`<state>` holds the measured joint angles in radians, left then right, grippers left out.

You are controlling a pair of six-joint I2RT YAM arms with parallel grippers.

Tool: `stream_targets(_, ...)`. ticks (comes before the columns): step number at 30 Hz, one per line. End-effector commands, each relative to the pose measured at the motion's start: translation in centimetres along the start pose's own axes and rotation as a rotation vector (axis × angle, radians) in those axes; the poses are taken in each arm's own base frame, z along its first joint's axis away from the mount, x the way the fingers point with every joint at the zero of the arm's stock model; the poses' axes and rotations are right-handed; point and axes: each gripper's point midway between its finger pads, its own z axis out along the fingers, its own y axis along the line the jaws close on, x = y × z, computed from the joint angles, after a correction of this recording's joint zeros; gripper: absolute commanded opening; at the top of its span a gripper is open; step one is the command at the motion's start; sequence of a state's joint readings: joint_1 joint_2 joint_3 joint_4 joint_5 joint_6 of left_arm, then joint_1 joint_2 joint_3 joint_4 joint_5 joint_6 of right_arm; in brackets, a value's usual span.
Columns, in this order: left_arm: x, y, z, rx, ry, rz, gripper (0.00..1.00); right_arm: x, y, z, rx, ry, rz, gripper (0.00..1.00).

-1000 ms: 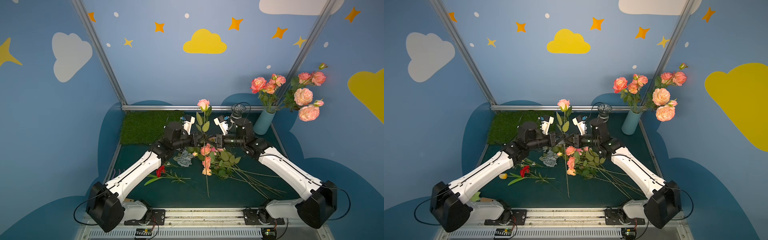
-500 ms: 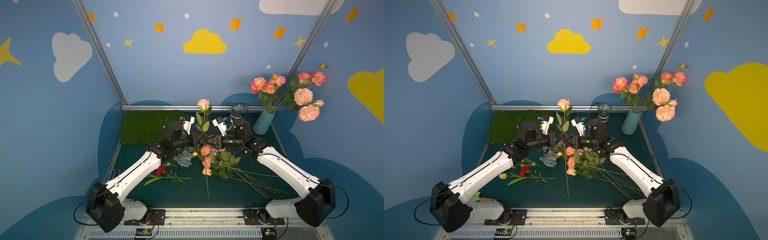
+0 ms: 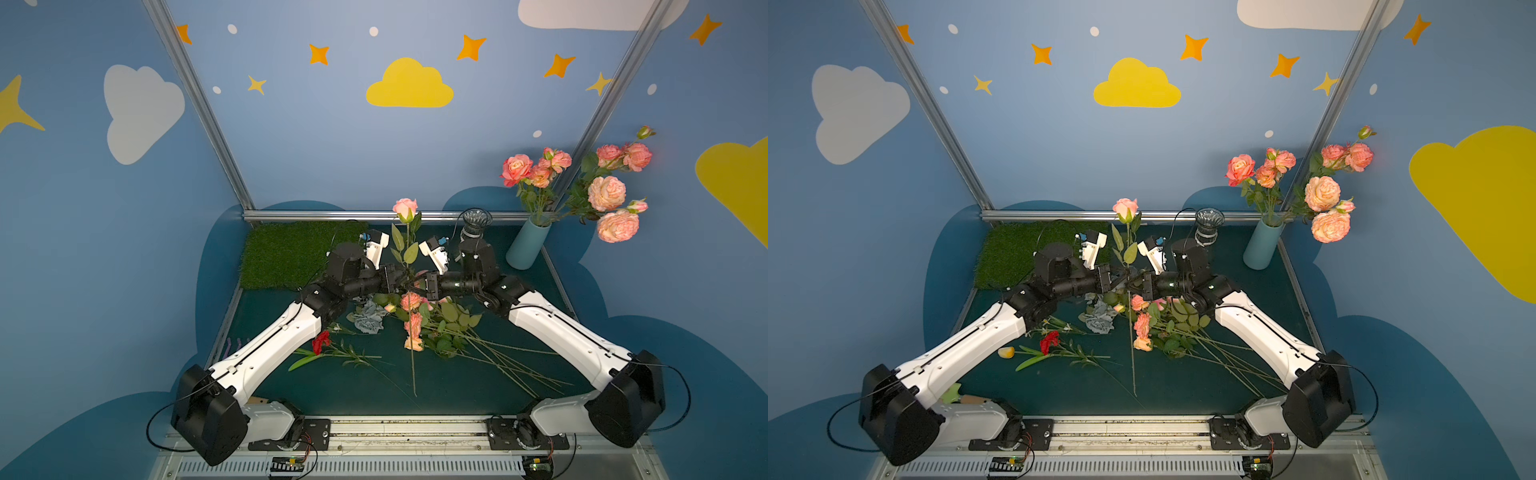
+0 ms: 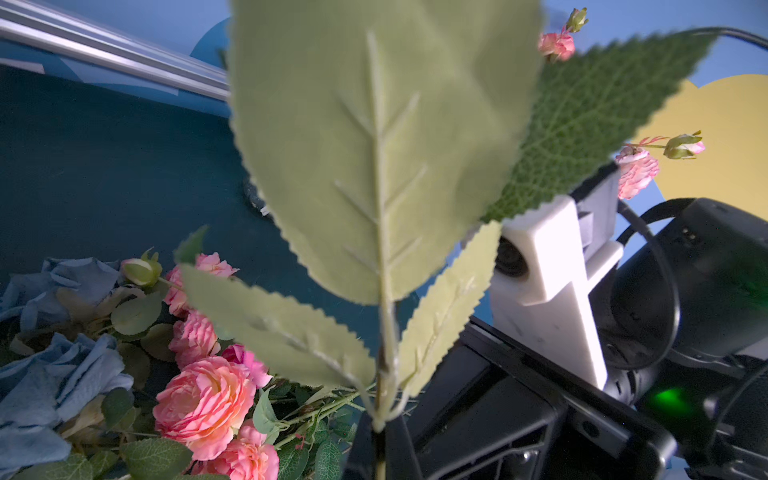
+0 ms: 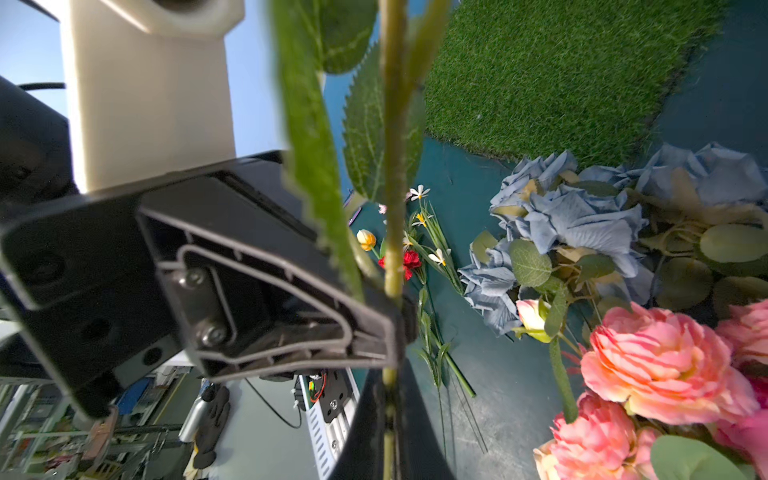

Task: Place the pink flowers into the vase
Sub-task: Pick up the flower at the center of the board, then place the flower in the vase.

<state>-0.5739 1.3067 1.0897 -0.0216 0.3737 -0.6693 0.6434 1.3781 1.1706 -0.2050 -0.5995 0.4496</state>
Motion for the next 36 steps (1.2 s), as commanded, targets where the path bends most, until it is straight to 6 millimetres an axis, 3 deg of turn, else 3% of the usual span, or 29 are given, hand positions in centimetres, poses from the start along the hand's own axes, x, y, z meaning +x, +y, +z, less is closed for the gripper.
stream_targets(1, -0.7, -1.1, -1.2, 0.01, -0.033, 0.021, 0.51, -2.0, -1.0, -2.0, 0.147, -0.104, -0.083, 0.0)
stream_targets(2, -0.8, -0.8, -1.6, -0.01, -0.049, 0.026, 0.62, -2.5, -1.7, -2.6, 0.21, -0.131, -0.106, 0.0)
stream_targets(4, -0.9, -0.2, -2.2, -0.055, -0.071, 0.03, 0.72, -3.6, -3.2, -3.8, 0.335, -0.181, -0.144, 0.0)
stream_targets(12, -0.2, 4.1, -4.2, -0.302, -0.099, 0.037, 0.74, -10.6, -8.2, -10.5, 0.86, -0.417, -0.28, 0.0)
stream_targets(17, 0.9, 6.1, -4.4, -0.373, -0.09, 0.041, 0.73, -16.2, -7.8, -14.2, 0.97, -0.594, -0.325, 0.0)
stream_targets(25, 1.3, 7.1, -3.7, -0.363, -0.077, 0.029, 0.73, -24.0, -6.8, -19.7, 1.114, -0.853, -0.443, 0.0)
stream_targets(31, 1.6, 7.7, -2.9, -0.339, -0.066, 0.008, 0.73, -27.7, -6.8, -22.4, 1.202, -0.99, -0.542, 0.0)
stream_targets(36, 2.0, 8.3, -2.4, -0.328, -0.055, -0.005, 0.73, -29.6, -7.9, -22.9, 1.22, -1.034, -0.592, 0.0)
